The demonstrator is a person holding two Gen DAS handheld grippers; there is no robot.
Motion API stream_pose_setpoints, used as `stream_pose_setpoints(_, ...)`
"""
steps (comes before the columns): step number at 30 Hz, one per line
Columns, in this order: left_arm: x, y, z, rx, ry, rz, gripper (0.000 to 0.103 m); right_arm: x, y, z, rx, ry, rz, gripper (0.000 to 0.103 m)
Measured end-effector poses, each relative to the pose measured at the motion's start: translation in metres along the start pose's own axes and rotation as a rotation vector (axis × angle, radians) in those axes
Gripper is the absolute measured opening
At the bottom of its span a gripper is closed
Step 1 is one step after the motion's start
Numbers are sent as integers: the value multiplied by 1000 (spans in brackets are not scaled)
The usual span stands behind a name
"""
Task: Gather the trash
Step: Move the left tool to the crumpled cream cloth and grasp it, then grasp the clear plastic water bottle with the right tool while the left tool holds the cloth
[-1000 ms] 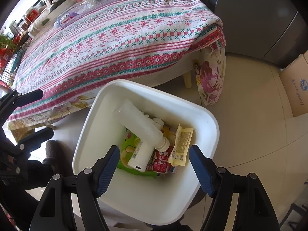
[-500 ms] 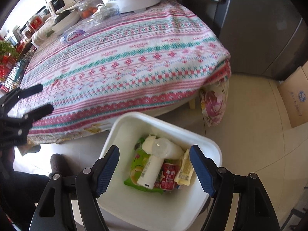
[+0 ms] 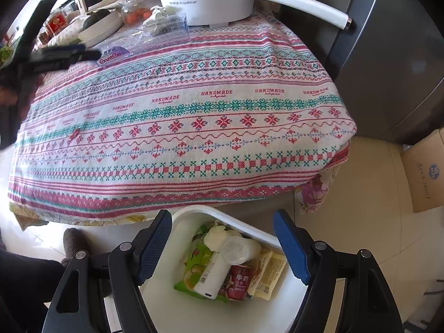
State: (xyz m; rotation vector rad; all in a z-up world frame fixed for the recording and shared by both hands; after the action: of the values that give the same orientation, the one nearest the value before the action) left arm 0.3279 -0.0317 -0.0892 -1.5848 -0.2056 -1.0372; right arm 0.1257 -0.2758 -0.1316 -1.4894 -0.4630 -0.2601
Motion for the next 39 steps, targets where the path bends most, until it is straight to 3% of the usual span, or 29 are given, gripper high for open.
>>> stream_pose_setpoints(5,34,33,22,6,-48,-23,85,11,11,2,15,-8,10,77)
stream_pose_setpoints(9,50,59,41,-14,-162,-22,83,17,16,1,35,6,12,77)
stream_pose_setpoints(14,49,97,64,-60,-376,25,70,18,22,-1,47,16,26,77)
stream_pose_setpoints(16,44,112,72,-72,-465,60,60,16,23,-3,44,19,29,77)
stream_pose_setpoints(18,36,126,81,-95,-578,100,57,15,25,-5,45,26,35,77)
stream_pose_setpoints(20,31,125,85,-85,-638,79,55,12,26,-7,46,35,44,77)
stream_pose_setpoints(25,27,117,87,-77,-644,37,42,9,29,-9,46,41,54,77)
stream_pose_setpoints(34,14,55,92,-45,-594,-37,39,16,25,9,46,8,32,77)
stream_pose_setpoints(39,-12,19,93,-96,-588,10,38,25,21,30,65,-2,10,77)
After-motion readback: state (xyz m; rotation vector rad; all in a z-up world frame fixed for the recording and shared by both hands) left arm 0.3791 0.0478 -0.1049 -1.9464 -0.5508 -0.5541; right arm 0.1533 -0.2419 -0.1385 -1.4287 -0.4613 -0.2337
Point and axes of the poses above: each gripper's, at about its wrist camera, not at the fingertips, and y roughly the way its jaws point, z to its left, x to its top, the point moved 1 cm from there along y, roughly the way its jaws point, and after that the axes turned 12 degrees about -z, right-handed, at the moved point
